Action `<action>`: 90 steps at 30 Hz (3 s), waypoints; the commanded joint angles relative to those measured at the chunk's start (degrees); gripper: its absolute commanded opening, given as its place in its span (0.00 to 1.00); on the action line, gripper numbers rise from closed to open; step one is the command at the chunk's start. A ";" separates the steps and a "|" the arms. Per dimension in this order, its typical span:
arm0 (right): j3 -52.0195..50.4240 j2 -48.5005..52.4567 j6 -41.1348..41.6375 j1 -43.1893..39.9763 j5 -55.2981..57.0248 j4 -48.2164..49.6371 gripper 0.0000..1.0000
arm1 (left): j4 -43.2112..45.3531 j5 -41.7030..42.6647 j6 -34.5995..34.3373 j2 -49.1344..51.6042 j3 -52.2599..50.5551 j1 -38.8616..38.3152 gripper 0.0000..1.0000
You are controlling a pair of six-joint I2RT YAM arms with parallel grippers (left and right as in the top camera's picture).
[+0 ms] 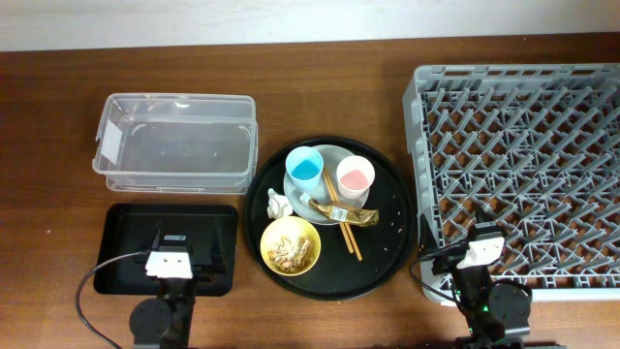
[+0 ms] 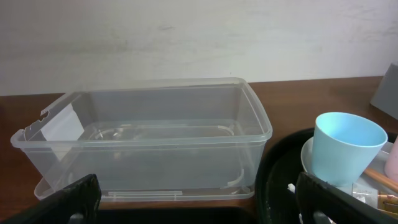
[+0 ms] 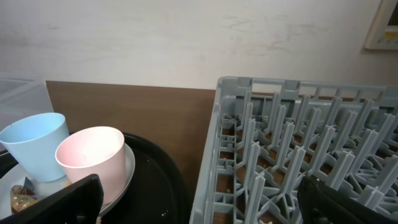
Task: Sort waste into correct bins and load items into the dishwasher rack
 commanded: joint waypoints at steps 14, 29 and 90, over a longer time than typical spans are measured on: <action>-0.31 -0.33 0.22 0.22 -0.52 -0.15 0.98 | -0.02 -0.15 1.11 -0.55 -0.44 0.28 0.99; -0.31 -0.33 0.22 0.22 -0.52 -0.15 0.98 | 0.76 12.96 1.05 -0.44 -0.09 0.28 0.99; -0.31 -0.33 0.22 0.22 -0.52 -0.15 0.98 | -30.97 -6.71 -36.92 90.38 58.07 -29.09 0.66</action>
